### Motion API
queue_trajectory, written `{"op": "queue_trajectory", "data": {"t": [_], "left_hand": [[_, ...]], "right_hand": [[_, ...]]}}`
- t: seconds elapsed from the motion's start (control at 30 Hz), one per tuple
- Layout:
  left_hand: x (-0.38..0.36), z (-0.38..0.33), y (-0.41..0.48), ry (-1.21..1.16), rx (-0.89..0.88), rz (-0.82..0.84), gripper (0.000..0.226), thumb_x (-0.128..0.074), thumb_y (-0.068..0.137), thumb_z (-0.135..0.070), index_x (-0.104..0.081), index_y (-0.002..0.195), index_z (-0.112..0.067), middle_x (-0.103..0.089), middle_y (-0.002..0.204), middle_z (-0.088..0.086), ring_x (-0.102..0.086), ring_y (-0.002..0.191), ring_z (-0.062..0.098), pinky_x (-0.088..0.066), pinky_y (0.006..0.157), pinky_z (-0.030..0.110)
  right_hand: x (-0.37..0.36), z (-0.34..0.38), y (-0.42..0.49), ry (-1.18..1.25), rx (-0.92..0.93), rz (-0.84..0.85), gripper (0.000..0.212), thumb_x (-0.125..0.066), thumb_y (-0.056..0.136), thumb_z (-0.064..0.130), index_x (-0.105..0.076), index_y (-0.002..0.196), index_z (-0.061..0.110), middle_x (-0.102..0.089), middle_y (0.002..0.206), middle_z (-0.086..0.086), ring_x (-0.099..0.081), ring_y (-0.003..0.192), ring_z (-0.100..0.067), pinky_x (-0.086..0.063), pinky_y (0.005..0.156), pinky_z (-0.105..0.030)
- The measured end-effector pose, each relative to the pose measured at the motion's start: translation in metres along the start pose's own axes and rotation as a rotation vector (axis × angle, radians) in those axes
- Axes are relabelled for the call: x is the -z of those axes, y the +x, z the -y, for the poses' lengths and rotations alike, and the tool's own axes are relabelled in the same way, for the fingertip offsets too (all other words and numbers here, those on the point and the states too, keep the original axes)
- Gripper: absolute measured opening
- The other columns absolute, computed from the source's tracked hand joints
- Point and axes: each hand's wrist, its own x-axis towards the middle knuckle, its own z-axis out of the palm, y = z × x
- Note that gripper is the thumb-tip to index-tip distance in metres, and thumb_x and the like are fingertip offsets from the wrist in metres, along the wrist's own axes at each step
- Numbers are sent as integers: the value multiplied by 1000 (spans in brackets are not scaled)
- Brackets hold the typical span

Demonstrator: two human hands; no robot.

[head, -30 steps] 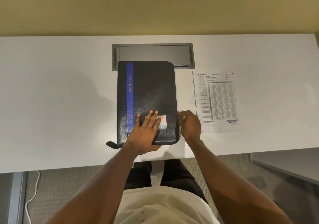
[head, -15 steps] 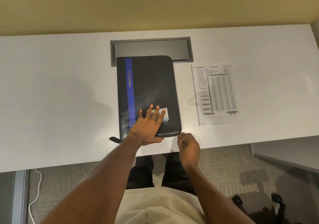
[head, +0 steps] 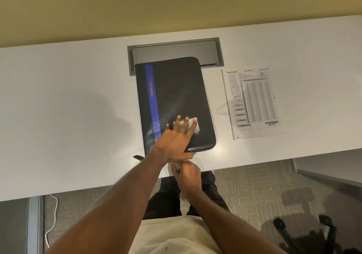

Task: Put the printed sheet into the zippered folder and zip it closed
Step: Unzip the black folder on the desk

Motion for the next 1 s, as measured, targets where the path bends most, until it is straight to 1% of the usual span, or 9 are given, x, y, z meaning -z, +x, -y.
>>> {"op": "queue_trajectory", "data": {"t": [0.1,0.27,0.4,0.47,0.6,0.73,0.8,0.93,1.0], "left_hand": [[-1,-1,-3,-25,-8,-37,110,-47,86,-78,17,157,-23,-4,172,15,-4,156,45,-29,116,65],[-2,3,-11,-61,1,-67,106,-47,88,-75,18,156,-26,-6,172,11,-5,157,42,-34,115,63],[-1,8,-19,-104,-8,-55,105,-44,90,-75,22,156,-27,3,173,7,4,158,37,-25,120,61],[1,9,-23,-118,-12,-59,107,-42,89,-77,30,153,-30,7,173,6,7,158,35,-22,122,60],[2,11,-34,-182,-2,-104,104,-37,89,-80,36,149,-35,11,172,1,10,158,30,-18,123,56],[-2,8,-42,-234,64,-145,99,-32,89,-81,23,156,-32,7,173,-4,6,159,24,-24,121,54],[-2,4,-48,-281,94,-162,97,-27,88,-82,21,157,-33,4,173,-6,3,160,23,-27,120,55],[9,1,-57,-306,91,-317,92,-25,87,-85,-1,161,-34,-13,171,-8,-14,158,24,-25,123,60],[30,5,-57,-452,128,-420,85,-34,91,-78,-9,161,-37,-12,171,-12,-15,158,20,-22,126,55]], "right_hand": [[-17,20,4,-141,81,64,13,-77,87,28,-78,78,19,-75,67,3,-68,55,-14,-61,59,-29],[-41,35,4,-83,79,205,23,-65,97,33,-76,98,13,-78,91,-4,-73,80,-22,-58,81,-38],[-24,15,-2,56,6,390,33,-56,101,42,-65,122,19,-72,119,-1,-69,105,-19,-53,99,-33],[-2,-4,-1,157,-120,295,27,-57,102,35,-65,122,19,-72,118,1,-69,105,-16,-53,101,-28],[73,-23,29,653,-530,-189,17,-56,104,24,-71,109,18,-75,105,1,-72,95,-19,-61,94,-43],[142,-4,69,1026,-376,-34,29,-42,107,40,-64,124,31,-71,122,14,-71,109,-11,-58,87,-23],[158,8,79,913,-322,41,34,-40,107,43,-59,131,28,-67,128,13,-68,116,-14,-56,89,-22],[171,23,86,584,-257,39,39,-48,105,42,-59,137,23,-64,138,3,-62,126,-22,-52,107,-38],[174,38,82,455,-184,-40,39,-52,105,37,-60,138,20,-63,141,2,-61,125,-16,-47,108,-25]]}}
